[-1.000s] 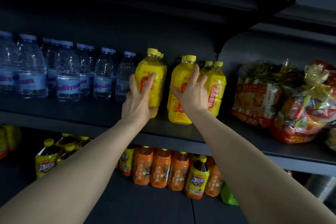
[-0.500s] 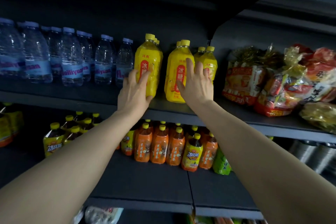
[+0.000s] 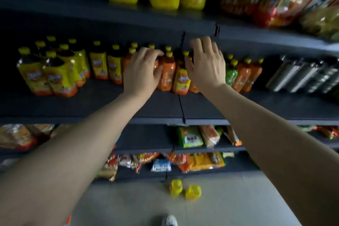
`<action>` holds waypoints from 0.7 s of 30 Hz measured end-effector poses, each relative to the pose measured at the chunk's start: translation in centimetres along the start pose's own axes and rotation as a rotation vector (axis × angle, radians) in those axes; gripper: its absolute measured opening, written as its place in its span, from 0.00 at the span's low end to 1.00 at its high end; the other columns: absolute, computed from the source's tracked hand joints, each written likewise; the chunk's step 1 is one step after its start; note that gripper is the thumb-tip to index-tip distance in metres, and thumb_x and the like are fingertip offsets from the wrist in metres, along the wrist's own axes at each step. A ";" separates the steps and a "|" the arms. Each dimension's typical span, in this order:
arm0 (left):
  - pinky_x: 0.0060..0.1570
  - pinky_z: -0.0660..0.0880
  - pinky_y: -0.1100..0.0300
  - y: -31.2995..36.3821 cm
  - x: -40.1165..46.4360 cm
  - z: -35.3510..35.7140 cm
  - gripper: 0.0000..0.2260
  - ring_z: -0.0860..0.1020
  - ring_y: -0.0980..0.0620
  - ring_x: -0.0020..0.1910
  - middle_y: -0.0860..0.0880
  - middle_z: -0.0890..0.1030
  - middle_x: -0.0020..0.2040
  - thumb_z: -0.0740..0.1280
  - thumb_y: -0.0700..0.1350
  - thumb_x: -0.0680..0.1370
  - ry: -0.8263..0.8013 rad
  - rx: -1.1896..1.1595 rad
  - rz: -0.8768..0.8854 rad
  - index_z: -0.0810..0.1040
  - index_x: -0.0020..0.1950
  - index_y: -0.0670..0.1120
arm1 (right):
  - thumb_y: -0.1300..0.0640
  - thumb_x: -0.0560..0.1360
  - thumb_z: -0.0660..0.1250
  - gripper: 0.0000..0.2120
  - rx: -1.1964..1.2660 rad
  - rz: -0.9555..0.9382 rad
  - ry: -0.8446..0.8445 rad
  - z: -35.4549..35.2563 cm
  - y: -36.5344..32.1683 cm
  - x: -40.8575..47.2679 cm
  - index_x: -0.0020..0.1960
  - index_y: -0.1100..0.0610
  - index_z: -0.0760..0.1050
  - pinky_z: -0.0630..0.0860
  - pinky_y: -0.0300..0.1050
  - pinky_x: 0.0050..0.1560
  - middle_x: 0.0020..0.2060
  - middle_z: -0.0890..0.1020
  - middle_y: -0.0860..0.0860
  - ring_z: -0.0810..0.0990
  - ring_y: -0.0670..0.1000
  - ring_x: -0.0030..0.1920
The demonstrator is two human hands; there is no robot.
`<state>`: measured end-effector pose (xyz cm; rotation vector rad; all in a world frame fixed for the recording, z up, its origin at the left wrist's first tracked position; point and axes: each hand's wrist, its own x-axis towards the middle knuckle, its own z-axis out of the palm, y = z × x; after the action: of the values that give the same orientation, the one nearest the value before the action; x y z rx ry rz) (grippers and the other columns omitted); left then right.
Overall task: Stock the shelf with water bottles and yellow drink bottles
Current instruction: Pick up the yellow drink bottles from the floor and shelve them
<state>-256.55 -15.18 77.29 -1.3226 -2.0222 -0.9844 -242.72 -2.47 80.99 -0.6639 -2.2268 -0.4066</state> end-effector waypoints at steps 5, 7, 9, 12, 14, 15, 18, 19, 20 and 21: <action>0.46 0.77 0.52 -1.3 -9.7 7.3 0.12 0.76 0.48 0.56 0.52 0.78 0.58 0.68 0.46 0.78 -0.216 -0.094 -0.080 0.77 0.61 0.51 | 0.54 0.79 0.61 0.10 0.066 0.038 -0.134 6.0 1.5 -10.2 0.56 0.59 0.73 0.74 0.55 0.44 0.49 0.76 0.58 0.75 0.61 0.48; 0.45 0.77 0.53 -1.9 -13.9 10.1 0.12 0.77 0.47 0.54 0.51 0.79 0.56 0.69 0.44 0.77 -0.298 -0.097 -0.103 0.78 0.60 0.50 | 0.56 0.78 0.63 0.09 0.101 0.058 -0.210 8.4 2.2 -14.8 0.55 0.59 0.73 0.73 0.54 0.43 0.48 0.76 0.57 0.75 0.61 0.46; 0.46 0.76 0.53 -2.4 -18.5 12.9 0.12 0.78 0.45 0.53 0.49 0.80 0.55 0.71 0.42 0.75 -0.396 -0.102 -0.143 0.80 0.59 0.48 | 0.56 0.77 0.64 0.08 0.128 0.085 -0.306 10.9 2.9 -19.6 0.54 0.59 0.74 0.72 0.54 0.43 0.47 0.76 0.57 0.75 0.60 0.45; 0.45 0.77 0.51 -2.9 -25.2 17.0 0.13 0.79 0.44 0.48 0.48 0.80 0.53 0.72 0.40 0.73 -0.546 -0.103 -0.200 0.80 0.57 0.48 | 0.56 0.77 0.65 0.08 0.157 0.139 -0.445 14.8 3.9 -27.0 0.54 0.59 0.73 0.74 0.55 0.44 0.47 0.75 0.57 0.74 0.60 0.45; 0.44 0.76 0.52 -3.3 -29.7 20.1 0.13 0.79 0.43 0.50 0.48 0.80 0.52 0.73 0.40 0.72 -0.633 -0.082 -0.218 0.80 0.57 0.47 | 0.56 0.76 0.65 0.09 0.170 0.171 -0.523 17.7 4.7 -32.2 0.54 0.58 0.73 0.74 0.55 0.43 0.47 0.75 0.57 0.74 0.60 0.44; 0.45 0.76 0.52 -3.5 -32.0 21.9 0.14 0.79 0.44 0.51 0.48 0.80 0.53 0.73 0.41 0.72 -0.677 -0.073 -0.224 0.80 0.57 0.47 | 0.56 0.76 0.66 0.10 0.186 0.185 -0.563 19.3 5.1 -34.9 0.56 0.58 0.73 0.74 0.55 0.43 0.48 0.75 0.56 0.74 0.60 0.45; 0.46 0.78 0.51 -4.3 -39.0 27.2 0.21 0.78 0.45 0.57 0.48 0.78 0.60 0.73 0.44 0.73 -0.814 -0.037 -0.275 0.76 0.65 0.48 | 0.55 0.74 0.67 0.17 0.241 0.246 -0.726 24.1 5.9 -43.1 0.62 0.55 0.69 0.76 0.54 0.47 0.53 0.76 0.56 0.75 0.60 0.49; 0.47 0.78 0.51 -4.7 -41.2 28.9 0.23 0.77 0.44 0.57 0.47 0.77 0.61 0.74 0.44 0.73 -0.840 -0.029 -0.288 0.74 0.67 0.47 | 0.53 0.74 0.68 0.19 0.255 0.278 -0.787 25.7 6.1 -45.6 0.63 0.55 0.69 0.76 0.53 0.48 0.55 0.76 0.56 0.75 0.60 0.51; 0.48 0.78 0.50 -5.1 -43.4 30.6 0.24 0.76 0.44 0.57 0.47 0.77 0.61 0.74 0.44 0.73 -0.864 -0.021 -0.293 0.73 0.68 0.46 | 0.52 0.74 0.69 0.20 0.267 0.309 -0.838 27.3 6.2 -48.2 0.64 0.55 0.70 0.77 0.53 0.50 0.57 0.76 0.55 0.76 0.59 0.53; 0.49 0.78 0.50 -5.5 -45.6 32.3 0.25 0.76 0.44 0.58 0.46 0.77 0.60 0.74 0.44 0.73 -0.890 -0.011 -0.300 0.73 0.69 0.46 | 0.52 0.74 0.69 0.20 0.277 0.337 -0.880 28.8 6.3 -50.7 0.64 0.55 0.71 0.77 0.53 0.50 0.58 0.76 0.55 0.76 0.59 0.54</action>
<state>-245.39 -15.35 22.28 -1.6800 -2.9346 -0.5428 -226.81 -0.49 24.52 -1.1954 -2.8082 0.4548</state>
